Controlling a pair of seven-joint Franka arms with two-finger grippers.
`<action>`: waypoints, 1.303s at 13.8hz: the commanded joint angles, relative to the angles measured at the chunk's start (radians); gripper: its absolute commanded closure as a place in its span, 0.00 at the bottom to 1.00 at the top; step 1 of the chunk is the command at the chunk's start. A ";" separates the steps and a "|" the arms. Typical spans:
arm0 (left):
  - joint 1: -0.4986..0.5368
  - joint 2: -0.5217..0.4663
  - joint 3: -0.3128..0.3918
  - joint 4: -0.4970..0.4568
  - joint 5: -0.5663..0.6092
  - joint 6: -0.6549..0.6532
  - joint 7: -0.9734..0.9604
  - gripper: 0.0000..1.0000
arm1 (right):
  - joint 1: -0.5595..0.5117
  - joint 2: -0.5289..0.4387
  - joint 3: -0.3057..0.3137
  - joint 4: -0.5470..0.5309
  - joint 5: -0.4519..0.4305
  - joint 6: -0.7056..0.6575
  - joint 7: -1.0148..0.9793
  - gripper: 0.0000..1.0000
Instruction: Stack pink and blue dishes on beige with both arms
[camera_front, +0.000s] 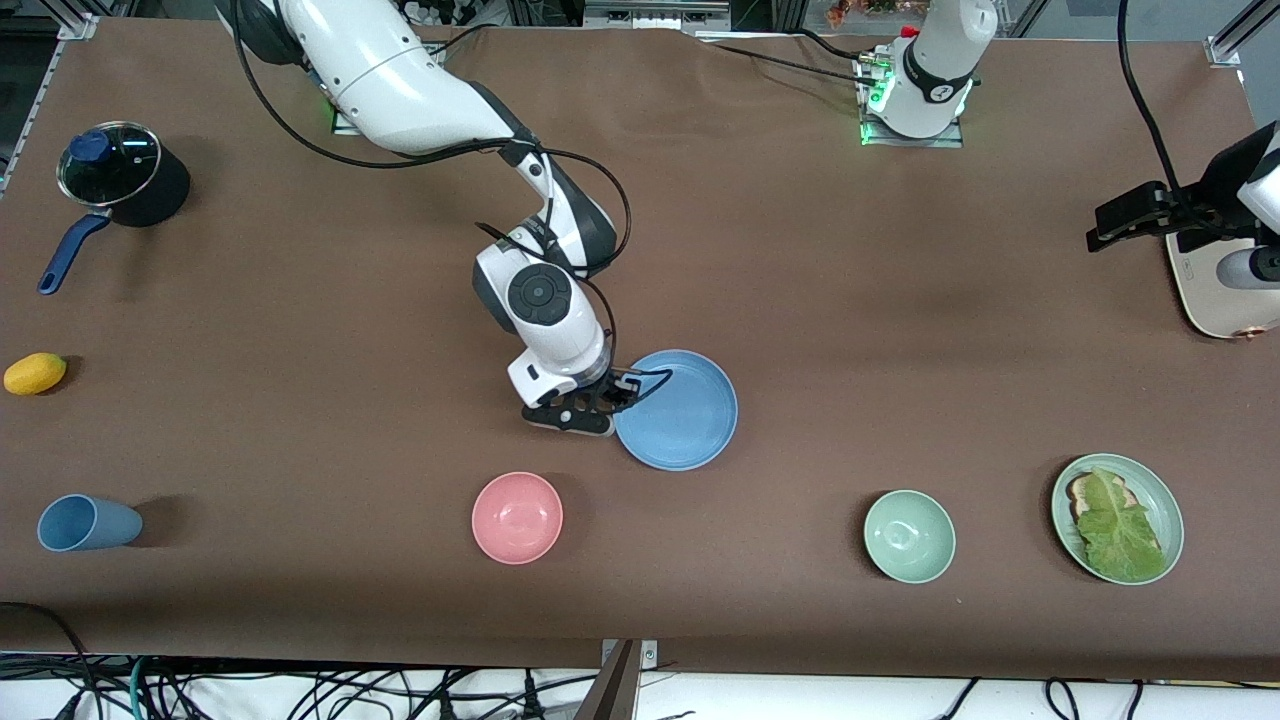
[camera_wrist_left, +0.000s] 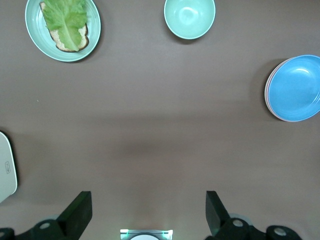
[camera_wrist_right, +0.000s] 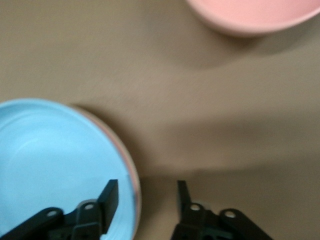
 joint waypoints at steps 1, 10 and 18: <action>-0.005 -0.019 0.004 -0.022 -0.020 -0.008 -0.013 0.00 | -0.032 -0.093 -0.046 -0.004 -0.012 -0.098 -0.024 0.00; 0.000 0.017 0.004 -0.010 -0.031 -0.007 -0.008 0.00 | -0.262 -0.483 -0.115 -0.061 0.085 -0.624 -0.539 0.00; 0.003 0.022 0.005 -0.008 -0.031 -0.001 -0.008 0.00 | -0.406 -0.851 -0.105 -0.367 0.088 -0.722 -0.736 0.00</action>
